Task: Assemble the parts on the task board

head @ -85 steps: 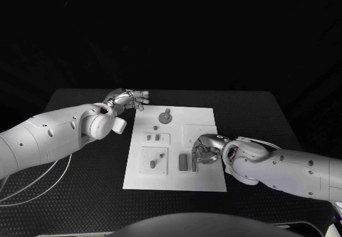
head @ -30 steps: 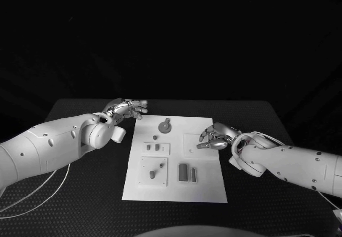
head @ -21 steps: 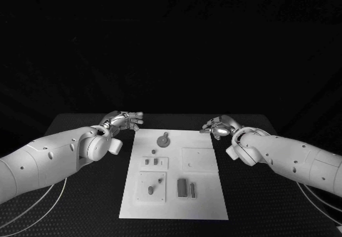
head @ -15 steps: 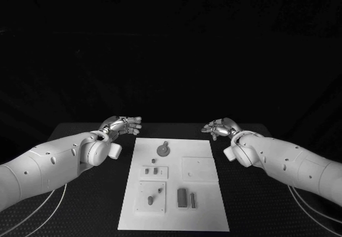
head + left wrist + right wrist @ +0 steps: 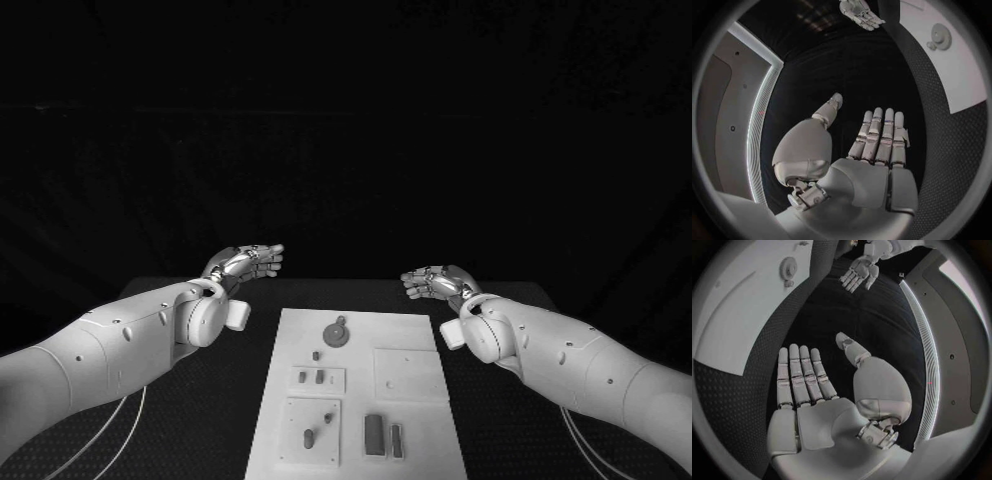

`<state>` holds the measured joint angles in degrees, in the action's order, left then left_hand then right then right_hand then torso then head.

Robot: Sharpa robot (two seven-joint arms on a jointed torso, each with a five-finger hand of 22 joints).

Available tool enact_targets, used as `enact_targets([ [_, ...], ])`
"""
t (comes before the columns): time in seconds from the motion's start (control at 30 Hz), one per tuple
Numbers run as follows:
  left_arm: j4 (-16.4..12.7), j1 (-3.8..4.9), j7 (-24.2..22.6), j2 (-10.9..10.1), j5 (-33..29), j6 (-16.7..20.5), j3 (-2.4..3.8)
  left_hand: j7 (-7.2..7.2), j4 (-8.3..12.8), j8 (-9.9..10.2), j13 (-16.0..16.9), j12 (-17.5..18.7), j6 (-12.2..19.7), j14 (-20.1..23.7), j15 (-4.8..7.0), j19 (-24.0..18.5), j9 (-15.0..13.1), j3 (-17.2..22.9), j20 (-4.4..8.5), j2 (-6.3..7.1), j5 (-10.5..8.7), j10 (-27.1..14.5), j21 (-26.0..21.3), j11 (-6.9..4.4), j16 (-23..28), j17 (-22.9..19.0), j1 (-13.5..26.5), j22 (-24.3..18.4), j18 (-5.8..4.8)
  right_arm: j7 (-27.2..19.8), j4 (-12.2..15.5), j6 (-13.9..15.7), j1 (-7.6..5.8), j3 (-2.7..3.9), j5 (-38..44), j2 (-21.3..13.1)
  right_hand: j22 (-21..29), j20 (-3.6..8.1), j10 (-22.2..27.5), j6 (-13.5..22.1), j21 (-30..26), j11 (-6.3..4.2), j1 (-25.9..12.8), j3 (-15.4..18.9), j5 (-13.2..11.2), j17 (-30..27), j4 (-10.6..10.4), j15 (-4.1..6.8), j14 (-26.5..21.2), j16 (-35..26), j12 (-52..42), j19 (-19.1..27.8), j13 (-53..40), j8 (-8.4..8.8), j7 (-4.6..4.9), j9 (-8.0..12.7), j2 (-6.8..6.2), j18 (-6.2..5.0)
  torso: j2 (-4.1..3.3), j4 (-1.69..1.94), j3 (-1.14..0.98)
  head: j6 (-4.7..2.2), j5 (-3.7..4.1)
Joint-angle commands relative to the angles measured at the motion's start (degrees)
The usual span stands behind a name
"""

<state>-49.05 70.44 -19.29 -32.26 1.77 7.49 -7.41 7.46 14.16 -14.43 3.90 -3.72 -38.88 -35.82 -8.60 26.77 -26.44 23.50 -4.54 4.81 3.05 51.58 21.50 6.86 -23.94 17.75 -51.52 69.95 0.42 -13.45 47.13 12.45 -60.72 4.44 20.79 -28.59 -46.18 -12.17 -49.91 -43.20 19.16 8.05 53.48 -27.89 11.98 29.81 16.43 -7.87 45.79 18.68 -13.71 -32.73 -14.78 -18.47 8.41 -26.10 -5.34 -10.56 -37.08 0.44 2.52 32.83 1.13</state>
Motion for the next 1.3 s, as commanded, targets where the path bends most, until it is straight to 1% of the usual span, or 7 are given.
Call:
enact_targets([
  [0.03, -0.24, 0.0, -1.9, 0.34, -1.82, -1.48, 0.04, 0.1, -0.15, 0.22, -0.04, 0.08, 0.3, 0.35, -0.01, -0.38, -0.09, -0.19, 0.0, -0.02, -0.19, -0.36, -0.26, -0.02, 0.29, -0.04, 0.57, 0.1, -0.42, -2.08, -0.5, -2.56, 0.07, 0.11, -1.99, -0.1, 0.72, -0.6, -1.27, 0.27, -1.08, -0.03, 0.16, 0.76, 0.26, -1.25, -0.04, 0.25, 0.33, -0.67, 1.65, 0.06, 2.26, -0.25, -0.08, 0.39, 0.68, -0.43, 0.13, 0.19, -0.26, -0.41, -0.17],
  [0.07, -0.19, -0.05, -1.87, 0.45, -1.82, -1.62, 0.03, 0.13, -0.21, 0.17, -0.04, 0.05, 0.26, 0.36, -0.06, -0.41, -0.12, -0.19, -0.03, -0.07, -0.19, -0.39, -0.29, -0.01, 0.31, -0.04, 0.6, 0.13, -0.42, -2.09, -0.58, -2.6, 0.16, 0.14, -2.18, -0.12, 0.82, -0.68, -1.57, 0.27, -1.23, -0.02, 0.18, 0.9, 0.27, -1.51, -0.07, 0.25, 0.46, -0.76, 1.97, -0.01, 2.74, -0.28, -0.07, 0.49, 0.73, -0.51, 0.13, 0.23, -0.33, -0.4, -0.18],
  [0.1, -0.05, -0.05, -0.28, 0.15, -0.43, -0.16, -0.01, -7.46, -14.16, 14.43, -3.9, 3.72, 38.88, 35.82, 8.6, -26.77, 26.44, -23.5, 4.54, -4.81, -3.05, -51.58, -21.5, -6.86, 23.94, -17.75, 51.52, -20.95, -0.42, -0.38, -0.48, -0.47, 0.03, 0.11, -0.57, -0.11, 46.18, 12.17, 49.91, 43.2, -19.16, -8.05, -53.48, 27.89, -11.98, -29.81, -16.43, 7.87, -45.79, -18.68, 13.71, 32.73, 14.78, 18.47, -8.41, 26.1, 5.34, 10.56, 0.07, 0.08, -0.14, -0.24, -0.1],
  [0.27, -1.49, -0.41, -0.64, -0.29, -0.47, 1.14, 0.25, -7.46, -14.16, 14.43, -3.9, 3.72, 38.88, 35.82, 8.6, -26.77, 26.44, -23.5, 4.54, -4.81, -3.05, -51.58, -21.5, -6.86, 23.94, -17.75, 51.52, -27.32, -0.42, -0.91, 0.96, 0.6, 0.05, -0.04, -1.25, -0.65, 46.18, 12.17, 49.91, 43.2, -19.16, -8.05, -53.48, 27.89, -11.98, -29.81, -16.43, 7.87, -45.79, -18.68, 13.71, 32.73, 14.78, 18.47, -8.41, 26.1, 5.34, 10.56, 0.8, 0.01, -0.43, -0.02, -0.23],
  [0.3, -2.48, -0.66, -0.89, -0.6, -0.51, 2.03, 0.43, -7.46, -14.16, 14.43, -3.9, 3.72, 38.88, 35.82, 8.6, -26.77, 26.44, -23.5, 4.54, -4.81, -3.05, -51.58, -21.5, -6.86, 23.94, -17.75, 51.52, -69.95, -0.42, -1.28, 1.95, 1.34, 0.06, -0.15, -1.71, -1.01, 46.18, 12.17, 49.91, 43.2, -19.16, -8.05, -53.48, 27.89, -11.98, -29.81, -16.43, 7.87, -45.79, -18.68, 13.71, 32.73, 14.78, 18.47, -8.41, 26.1, 5.34, 10.56, 1.29, -0.03, -0.63, 0.13, -0.32],
  [0.63, -16.54, -4.18, -4.41, -4.93, -0.97, 14.69, 2.98, -7.46, -14.16, 14.43, -3.9, 3.72, 38.88, 35.82, 8.6, -26.77, 26.44, -23.5, 4.54, -4.81, -3.05, -51.58, -21.5, -6.86, 23.94, -17.75, 51.52, -69.95, -0.42, -6.46, 16.02, 11.77, 0.23, -1.62, -8.27, -6.2, 46.18, 12.17, 49.91, 43.2, -19.16, -8.05, -53.48, 27.89, -11.98, -29.81, -16.43, 7.87, -45.79, -18.68, 13.71, 32.73, 14.78, 18.47, -8.41, 26.1, 5.34, 10.56, 5.61, -0.42, -2.4, 1.46, -1.08],
  [1.3, -40.87, -10.27, -10.5, -12.42, -1.77, 36.6, 7.4, -7.46, -14.16, 14.43, -3.9, 3.72, 38.88, 35.82, 8.6, -26.77, 26.44, -23.5, 4.54, -4.81, -3.05, -51.58, -21.5, -6.86, 23.94, -17.75, 51.52, -69.95, -0.42, -16.25, 42.56, 31.47, 0.55, -4.41, -20.66, -16.01, 46.18, 12.17, 49.91, 43.2, -19.16, -8.05, -53.48, 27.89, -11.98, -29.81, -16.43, 7.87, -45.79, -18.68, 13.71, 32.73, 14.78, 18.47, -8.41, 26.1, 5.34, 10.56, 5.9, -0.44, -2.52, 1.55, -1.13],
])
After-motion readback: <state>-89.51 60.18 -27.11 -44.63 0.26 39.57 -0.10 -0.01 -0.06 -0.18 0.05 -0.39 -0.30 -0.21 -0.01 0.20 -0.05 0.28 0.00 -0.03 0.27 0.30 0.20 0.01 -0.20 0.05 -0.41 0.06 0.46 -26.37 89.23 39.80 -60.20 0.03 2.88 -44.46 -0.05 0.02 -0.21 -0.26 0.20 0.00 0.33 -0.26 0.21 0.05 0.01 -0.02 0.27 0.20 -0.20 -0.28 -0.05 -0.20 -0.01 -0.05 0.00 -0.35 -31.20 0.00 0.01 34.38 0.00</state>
